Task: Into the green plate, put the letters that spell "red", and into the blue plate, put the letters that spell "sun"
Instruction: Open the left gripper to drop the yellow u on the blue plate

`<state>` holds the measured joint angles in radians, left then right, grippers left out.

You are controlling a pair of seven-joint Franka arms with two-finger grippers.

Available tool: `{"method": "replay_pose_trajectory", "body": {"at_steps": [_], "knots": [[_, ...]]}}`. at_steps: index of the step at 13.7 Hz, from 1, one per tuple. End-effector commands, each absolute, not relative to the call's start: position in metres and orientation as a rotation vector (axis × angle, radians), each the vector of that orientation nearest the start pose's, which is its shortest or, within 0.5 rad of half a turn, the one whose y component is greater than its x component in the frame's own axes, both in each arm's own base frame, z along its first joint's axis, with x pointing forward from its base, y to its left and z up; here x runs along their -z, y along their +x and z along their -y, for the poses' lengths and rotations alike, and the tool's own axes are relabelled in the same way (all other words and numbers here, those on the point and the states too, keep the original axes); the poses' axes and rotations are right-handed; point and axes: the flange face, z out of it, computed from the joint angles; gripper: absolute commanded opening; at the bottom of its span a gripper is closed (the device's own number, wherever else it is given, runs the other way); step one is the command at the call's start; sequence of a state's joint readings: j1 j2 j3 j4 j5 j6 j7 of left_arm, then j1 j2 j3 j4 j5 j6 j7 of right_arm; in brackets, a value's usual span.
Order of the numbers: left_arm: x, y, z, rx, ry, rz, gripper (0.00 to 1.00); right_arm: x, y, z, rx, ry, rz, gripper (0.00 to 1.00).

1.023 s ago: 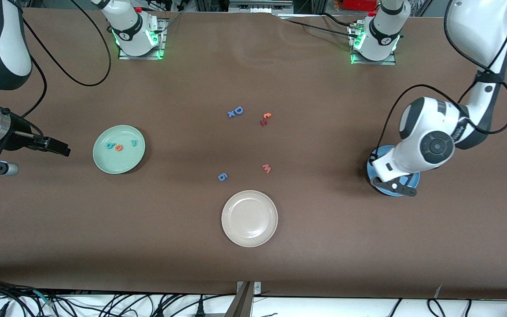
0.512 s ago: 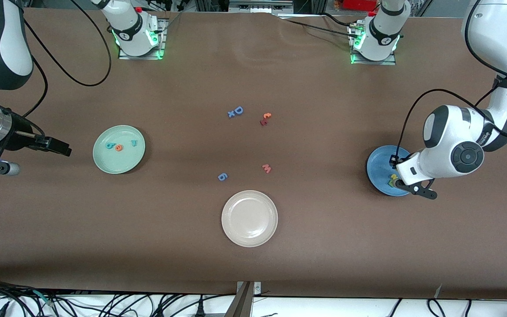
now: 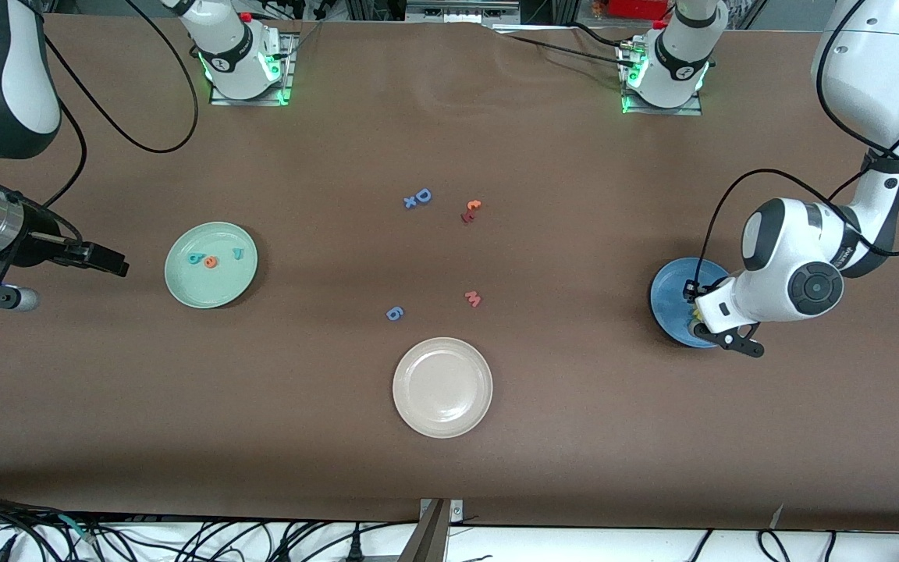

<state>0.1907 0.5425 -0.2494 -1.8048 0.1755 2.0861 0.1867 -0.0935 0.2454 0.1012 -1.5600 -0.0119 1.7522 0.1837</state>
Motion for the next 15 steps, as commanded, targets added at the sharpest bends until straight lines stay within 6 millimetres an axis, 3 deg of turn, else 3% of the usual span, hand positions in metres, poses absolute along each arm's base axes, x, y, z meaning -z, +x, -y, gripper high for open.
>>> {"method": "replay_pose_trajectory", "body": {"at_steps": [1, 9, 15], "knots": [[-0.238, 0.629, 0.015, -0.350, -3.062, -0.532, 1.00, -0.503, 0.627, 0.002, -0.088, -3.121, -0.259, 1.00], [-0.291, 0.659, 0.006, -0.272, -3.056, -0.496, 1.00, -0.498, 0.626, 0.001, -0.105, -3.121, -0.263, 1.00], [-0.383, 0.688, -0.009, -0.252, -3.012, -0.450, 1.00, -0.497, 0.626, 0.000, -0.107, -3.122, -0.261, 1.00]]}}
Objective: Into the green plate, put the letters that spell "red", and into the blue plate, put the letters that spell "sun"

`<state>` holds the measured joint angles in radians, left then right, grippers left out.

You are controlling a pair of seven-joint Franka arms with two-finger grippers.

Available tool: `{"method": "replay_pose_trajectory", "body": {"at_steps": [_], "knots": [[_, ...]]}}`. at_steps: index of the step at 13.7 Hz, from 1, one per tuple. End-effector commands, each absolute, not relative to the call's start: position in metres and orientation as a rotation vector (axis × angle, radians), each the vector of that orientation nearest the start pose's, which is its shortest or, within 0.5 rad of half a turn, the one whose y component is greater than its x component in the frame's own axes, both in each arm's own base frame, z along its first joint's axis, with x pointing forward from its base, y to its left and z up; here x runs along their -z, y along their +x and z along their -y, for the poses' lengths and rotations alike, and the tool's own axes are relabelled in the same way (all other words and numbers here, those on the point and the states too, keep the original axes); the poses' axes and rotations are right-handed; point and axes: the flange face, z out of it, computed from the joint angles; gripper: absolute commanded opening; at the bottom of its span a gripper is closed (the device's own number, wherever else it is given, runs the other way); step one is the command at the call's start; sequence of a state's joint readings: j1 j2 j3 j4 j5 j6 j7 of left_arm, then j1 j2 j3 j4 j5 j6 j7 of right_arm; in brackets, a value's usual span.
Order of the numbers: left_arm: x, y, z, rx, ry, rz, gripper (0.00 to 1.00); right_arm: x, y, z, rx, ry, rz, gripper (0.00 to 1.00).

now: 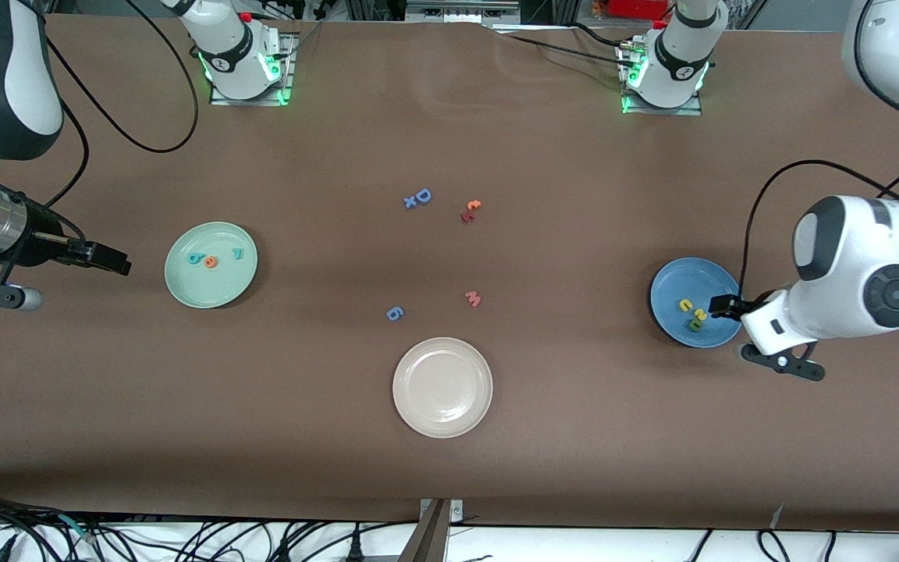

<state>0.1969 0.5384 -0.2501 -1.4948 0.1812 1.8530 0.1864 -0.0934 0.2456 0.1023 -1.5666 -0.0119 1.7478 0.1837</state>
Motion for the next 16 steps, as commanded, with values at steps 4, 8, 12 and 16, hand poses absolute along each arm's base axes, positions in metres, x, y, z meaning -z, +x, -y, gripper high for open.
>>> {"method": "replay_pose_trajectory", "body": {"at_steps": [4, 8, 12, 16], "knots": [[-0.427, 0.696, -0.016, -0.213, -2.953, -0.499, 1.00, -0.495, 0.625, 0.000, -0.112, -3.122, -0.261, 1.00], [-0.461, 0.691, -0.005, -0.154, -2.932, -0.525, 1.00, -0.495, 0.625, 0.000, -0.112, -3.122, -0.261, 1.00], [-0.511, 0.667, 0.012, -0.068, -2.976, -0.463, 1.00, -0.495, 0.625, 0.000, -0.112, -3.122, -0.261, 1.00], [-0.548, 0.641, 0.017, 0.018, -3.076, -0.411, 1.00, -0.494, 0.625, 0.001, -0.115, -3.122, -0.263, 1.00]]}}
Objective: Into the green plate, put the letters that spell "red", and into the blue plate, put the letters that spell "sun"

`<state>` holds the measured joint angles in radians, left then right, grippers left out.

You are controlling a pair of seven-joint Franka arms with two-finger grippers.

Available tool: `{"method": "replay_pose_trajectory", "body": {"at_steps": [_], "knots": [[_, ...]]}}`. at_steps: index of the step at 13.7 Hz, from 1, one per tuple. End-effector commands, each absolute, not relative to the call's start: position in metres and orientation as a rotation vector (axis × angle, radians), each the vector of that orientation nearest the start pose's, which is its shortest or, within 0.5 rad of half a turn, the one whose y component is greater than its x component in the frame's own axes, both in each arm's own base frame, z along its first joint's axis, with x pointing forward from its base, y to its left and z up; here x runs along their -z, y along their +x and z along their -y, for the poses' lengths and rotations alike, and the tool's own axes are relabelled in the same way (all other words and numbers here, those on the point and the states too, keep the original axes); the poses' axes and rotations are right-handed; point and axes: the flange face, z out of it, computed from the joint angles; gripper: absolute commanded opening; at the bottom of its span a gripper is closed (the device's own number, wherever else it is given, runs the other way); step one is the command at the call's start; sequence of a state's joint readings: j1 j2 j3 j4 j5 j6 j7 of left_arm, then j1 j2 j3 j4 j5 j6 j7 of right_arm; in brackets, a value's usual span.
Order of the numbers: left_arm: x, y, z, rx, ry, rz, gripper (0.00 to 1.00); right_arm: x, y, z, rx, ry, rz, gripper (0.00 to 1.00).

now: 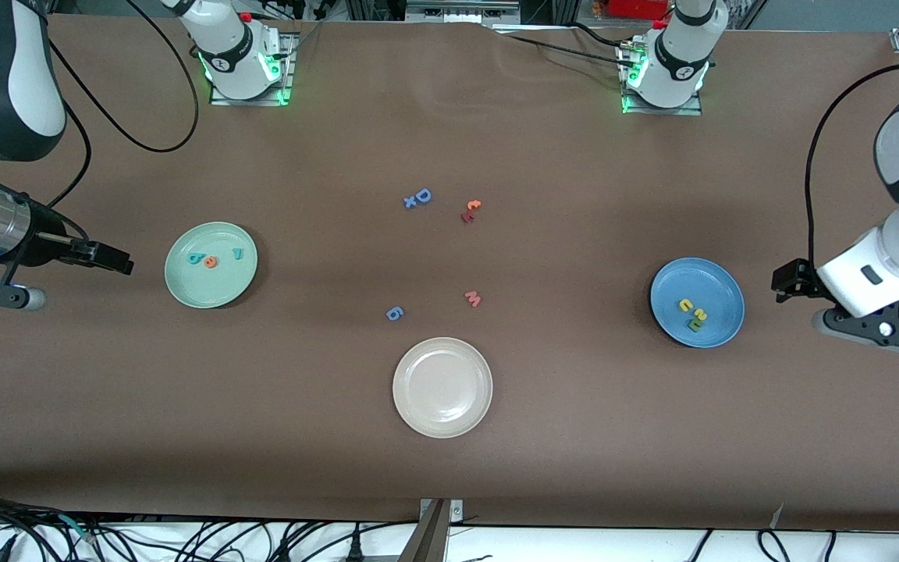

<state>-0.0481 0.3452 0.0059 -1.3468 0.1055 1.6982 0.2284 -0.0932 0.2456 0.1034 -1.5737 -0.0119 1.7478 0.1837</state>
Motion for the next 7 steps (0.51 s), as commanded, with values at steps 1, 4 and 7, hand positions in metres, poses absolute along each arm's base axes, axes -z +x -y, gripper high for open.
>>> {"method": "replay_pose_trajectory", "body": {"at_steps": [1, 4, 7], "knots": [[-0.556, 0.634, 0.009, 0.040, -3.112, -0.364, 1.00, -0.494, 0.625, 0.000, -0.115, -3.122, -0.261, 1.00], [-0.574, 0.618, 0.002, 0.113, -3.150, -0.320, 1.00, -0.494, 0.625, -0.001, -0.115, -3.122, -0.258, 1.00], [-0.592, 0.603, -0.005, 0.137, -3.137, -0.307, 1.00, -0.494, 0.625, 0.000, -0.105, -3.122, -0.261, 1.00]]}}
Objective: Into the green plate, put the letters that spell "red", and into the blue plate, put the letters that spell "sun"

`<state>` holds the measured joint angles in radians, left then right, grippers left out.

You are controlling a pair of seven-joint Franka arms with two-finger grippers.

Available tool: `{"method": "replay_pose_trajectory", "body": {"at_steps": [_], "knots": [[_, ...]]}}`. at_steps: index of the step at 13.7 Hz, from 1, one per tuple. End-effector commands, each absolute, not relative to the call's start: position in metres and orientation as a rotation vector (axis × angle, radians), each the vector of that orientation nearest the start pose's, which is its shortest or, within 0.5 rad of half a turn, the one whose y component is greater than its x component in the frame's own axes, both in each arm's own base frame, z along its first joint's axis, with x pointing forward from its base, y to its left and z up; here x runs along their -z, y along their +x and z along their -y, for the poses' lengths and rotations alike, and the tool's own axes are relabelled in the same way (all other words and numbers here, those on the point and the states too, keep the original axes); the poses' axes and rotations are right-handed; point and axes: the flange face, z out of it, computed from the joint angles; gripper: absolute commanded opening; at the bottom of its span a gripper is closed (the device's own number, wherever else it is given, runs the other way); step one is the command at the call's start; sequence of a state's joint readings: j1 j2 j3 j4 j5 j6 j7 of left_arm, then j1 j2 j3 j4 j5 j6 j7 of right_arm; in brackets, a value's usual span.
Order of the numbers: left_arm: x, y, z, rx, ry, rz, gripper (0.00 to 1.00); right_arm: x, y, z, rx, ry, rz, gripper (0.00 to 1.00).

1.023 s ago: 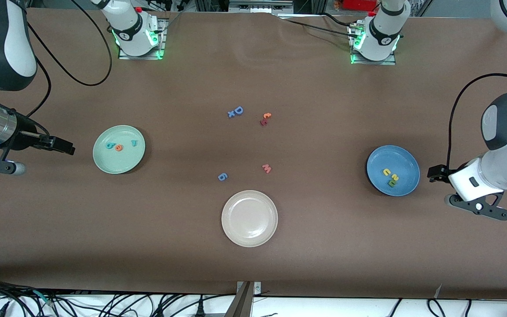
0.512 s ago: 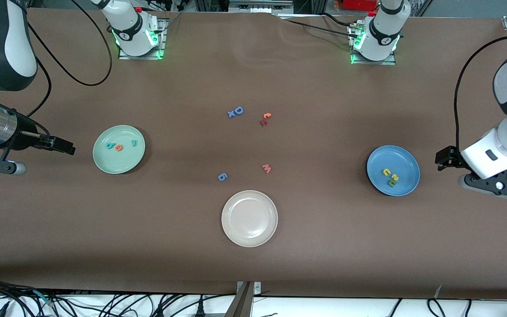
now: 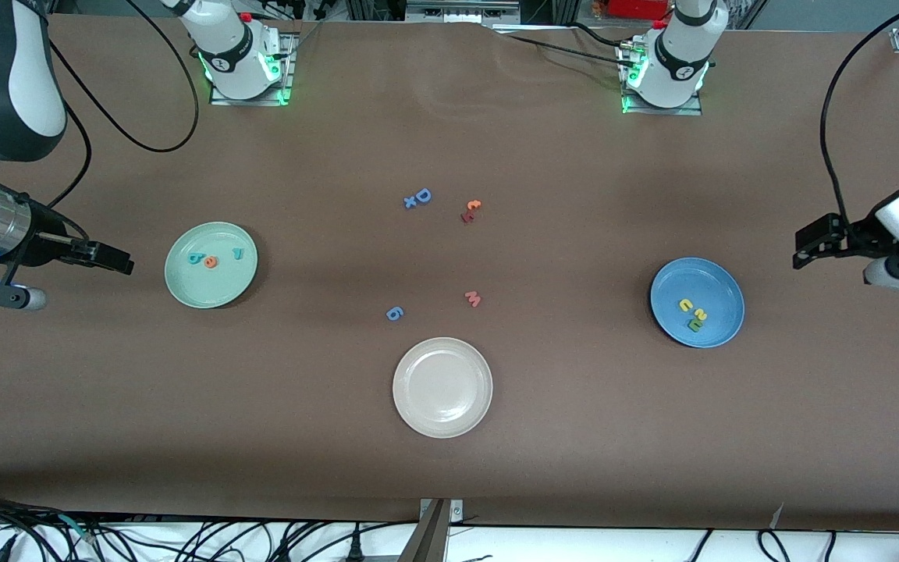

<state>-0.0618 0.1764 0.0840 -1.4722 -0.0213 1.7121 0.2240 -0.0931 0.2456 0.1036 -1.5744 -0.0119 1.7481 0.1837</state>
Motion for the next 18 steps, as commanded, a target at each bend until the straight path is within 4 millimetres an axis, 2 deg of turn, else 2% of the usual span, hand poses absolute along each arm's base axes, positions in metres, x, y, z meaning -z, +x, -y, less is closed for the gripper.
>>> {"method": "replay_pose_trajectory", "body": {"at_steps": [1, 6, 9, 14, 18], "knots": [[-0.591, 0.598, -0.006, 0.131, -3.140, -0.306, 1.00, -0.495, 0.626, 0.000, -0.100, -3.120, -0.261, 1.00], [-0.593, 0.586, -0.008, 0.123, -3.153, -0.291, 1.00, -0.496, 0.625, 0.000, -0.105, -3.120, -0.261, 1.00], [-0.596, 0.584, -0.007, 0.116, -3.167, -0.216, 1.00, -0.496, 0.625, 0.001, -0.105, -3.120, -0.264, 1.00], [-0.599, 0.577, -0.007, 0.072, -3.158, -0.224, 1.00, -0.495, 0.625, 0.000, -0.103, -3.122, -0.261, 1.00], [-0.600, 0.568, 0.001, 0.014, -3.163, -0.242, 1.00, -0.494, 0.625, 0.000, -0.105, -3.122, -0.261, 1.00]]}}
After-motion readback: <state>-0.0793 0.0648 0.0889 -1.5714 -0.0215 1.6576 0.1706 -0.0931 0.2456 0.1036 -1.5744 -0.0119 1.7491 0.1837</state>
